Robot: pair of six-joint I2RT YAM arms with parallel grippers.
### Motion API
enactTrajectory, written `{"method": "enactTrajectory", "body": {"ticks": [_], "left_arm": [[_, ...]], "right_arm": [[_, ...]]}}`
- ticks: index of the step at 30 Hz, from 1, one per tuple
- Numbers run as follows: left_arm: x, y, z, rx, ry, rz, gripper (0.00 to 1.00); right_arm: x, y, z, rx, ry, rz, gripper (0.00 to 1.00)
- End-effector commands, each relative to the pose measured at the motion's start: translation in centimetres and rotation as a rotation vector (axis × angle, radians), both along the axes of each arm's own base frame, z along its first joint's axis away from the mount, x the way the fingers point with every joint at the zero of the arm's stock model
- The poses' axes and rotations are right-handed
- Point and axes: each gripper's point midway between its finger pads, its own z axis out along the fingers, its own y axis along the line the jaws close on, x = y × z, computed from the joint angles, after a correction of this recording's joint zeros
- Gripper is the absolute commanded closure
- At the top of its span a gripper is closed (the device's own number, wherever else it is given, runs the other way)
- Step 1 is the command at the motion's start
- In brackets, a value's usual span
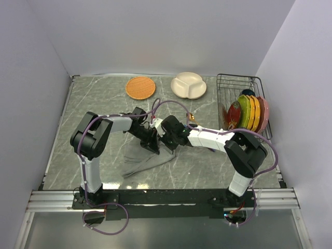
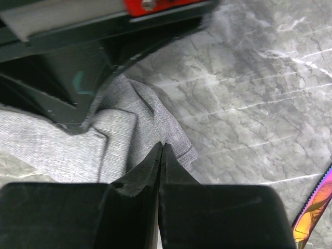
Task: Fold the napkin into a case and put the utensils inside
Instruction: Stuff the top corner of the smaller-rectangle-folded napkin into the folded napkin.
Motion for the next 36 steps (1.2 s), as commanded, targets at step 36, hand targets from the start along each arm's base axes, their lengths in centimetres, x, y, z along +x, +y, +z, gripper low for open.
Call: {"method": "enactTrajectory", "body": {"ticks": [36], "left_arm": [[4.2,-2.4,0.5,-0.079,0.019,0.038,0.99]], "right_arm": [[1.3,2.4,3.9,0.112,-0.11,0.08,1.0]]}}
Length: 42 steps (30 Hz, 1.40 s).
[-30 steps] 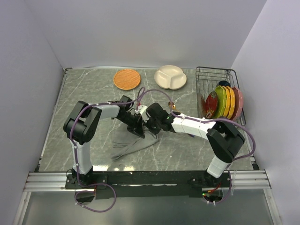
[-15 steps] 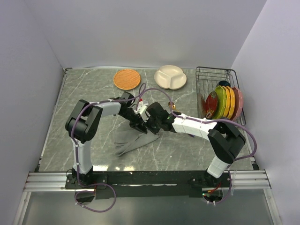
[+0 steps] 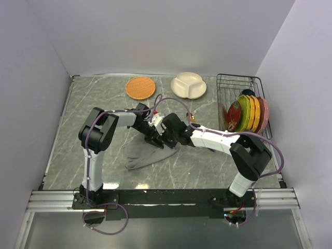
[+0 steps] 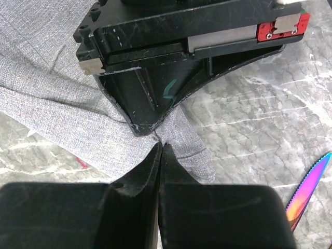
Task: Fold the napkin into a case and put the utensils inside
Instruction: Stuff the top corner of the smaller-rectangle-folded napkin into the folded napkin.
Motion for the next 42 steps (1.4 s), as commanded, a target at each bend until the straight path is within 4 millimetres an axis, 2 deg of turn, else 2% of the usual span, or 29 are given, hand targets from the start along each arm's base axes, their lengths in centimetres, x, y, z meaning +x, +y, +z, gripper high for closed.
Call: {"method": "enactTrajectory", "body": {"ticks": [1,4,7,16,17,21,27,30,31,34,37,42], "left_arm": [[1.1,-0.6,1.7,-0.053,-0.038,0.014,0.99],[2.2,-1.7,4.3,-0.103,-0.067,0.014,0.99],[2.9,-2.2,4.8,-0.111,-0.073,0.012,0.99],[3.6,-1.7,1.0,-0.036,0.019,0.06,0.99],[3.6,-1.5,0.4,-0.031,0.043,0.066,0.99],[4.2,-1.0,0.1,-0.037,0.069,0.093,0.99],[4.6,-1.0,1.1,-0.084,0.085,0.098,0.98],[4.5,-0.9,1.5,-0.1,0.107,0.094,0.94],[4.5,-0.7,1.6,-0.103,0.105,0.092,0.89],[4.6,-0.1,2.5,-0.119,0.099,0.1,0.88],[5.0,0.7,4.3,-0.153,0.086,0.127,0.84],[5.1,1.8,4.7,-0.143,0.072,0.137,0.75]], "right_arm": [[0.9,1.2,1.4,0.045,-0.039,0.013,1.0],[0.8,1.3,1.1,0.046,-0.033,0.016,1.0],[1.1,1.4,1.1,0.044,-0.038,0.01,1.0],[2.0,1.1,0.7,0.023,-0.03,-0.017,1.0],[2.0,1.0,0.2,0.006,-0.02,-0.014,1.0],[2.3,0.4,-1.6,-0.064,0.016,-0.022,1.0],[2.4,0.3,-2.7,-0.111,0.066,-0.019,1.0],[2.3,-0.1,-3.2,-0.142,0.091,-0.022,1.0],[2.2,-0.2,-3.7,-0.155,0.104,-0.023,1.0],[2.2,-0.5,-4.2,-0.171,0.139,-0.043,1.0],[2.3,-1.0,-4.6,-0.185,0.162,-0.067,1.0],[2.4,-1.2,-4.8,-0.189,0.179,-0.088,1.0]]}}
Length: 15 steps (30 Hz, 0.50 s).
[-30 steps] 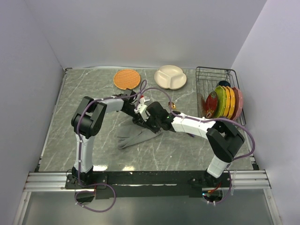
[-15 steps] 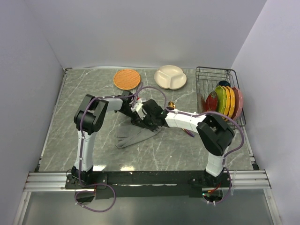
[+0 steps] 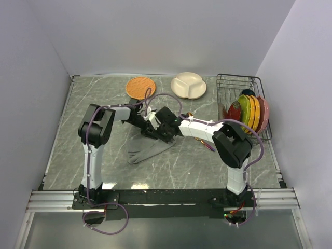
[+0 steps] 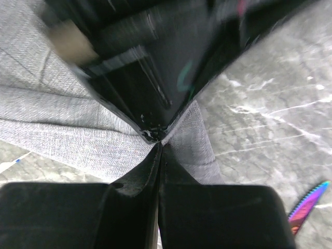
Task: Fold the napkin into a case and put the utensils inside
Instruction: Stuff the top corner of the smaller-rectangle-folded napkin into the folded napkin.
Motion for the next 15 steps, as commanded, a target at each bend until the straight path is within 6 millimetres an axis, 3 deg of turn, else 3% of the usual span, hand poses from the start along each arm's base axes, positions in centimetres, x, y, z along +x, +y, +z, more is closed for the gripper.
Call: {"method": "enactTrajectory", "body": {"ticks": [1,7,15], "left_arm": [[0.3,0.5,4.2,-0.085,-0.063,-0.009,0.72],[0.6,2.0,5.6,-0.125,-0.064,0.024,0.68],[2.1,9.7,4.3,-0.004,-0.041,0.293,0.72]], "right_arm": [[-1.1,-2.0,-2.3,-0.081,0.096,-0.044,1.0],[-0.7,-1.4,-2.3,-0.076,0.121,-0.09,1.0],[-1.8,-1.7,-2.8,-0.081,0.198,-0.138,1.0]]}}
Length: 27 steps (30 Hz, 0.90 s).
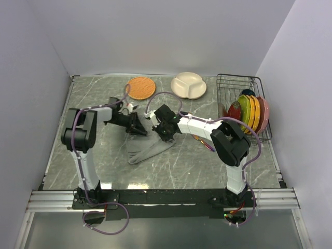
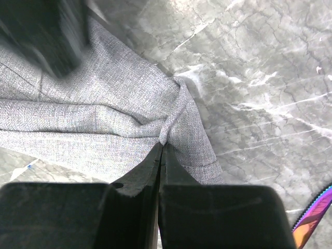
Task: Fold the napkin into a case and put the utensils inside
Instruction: Stuff the top corner of the smaller-rectangle-folded napkin into the folded napkin.
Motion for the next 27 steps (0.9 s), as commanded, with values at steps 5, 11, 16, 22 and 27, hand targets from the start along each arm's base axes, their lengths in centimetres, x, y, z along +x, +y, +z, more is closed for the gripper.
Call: {"method": "enactTrajectory", "body": {"ticks": [5,11,16,22,27], "left_arm": [[4.2,6.8,6.0,0.03,-0.223,0.278,0.83],[3.3,6.3,10.9,-0.006,-0.253,0.426,0.93],[-0.7,1.0,10.7,0.033,-0.266,0.341,0.98],[-2.6,0.8,6.8,0.201,-0.336,0.16,0.62],[-4.0,1.6,5.5,0.214,-0.545,-0.133,0.51]], "right_arm": [[-2.9,-2.4,-2.3,-0.079,0.224,-0.135,1.0],[-4.8,-3.5,-3.8,-0.067,0.355,-0.243,1.0],[-5.6,-4.3,-5.4,-0.056,0.449,-0.34,1.0],[-6.4,-5.0,-5.5,-0.037,0.48,-0.379,1.0],[-7.1,-5.1,-5.7,-0.034,0.506,-0.388,1.0]]}}
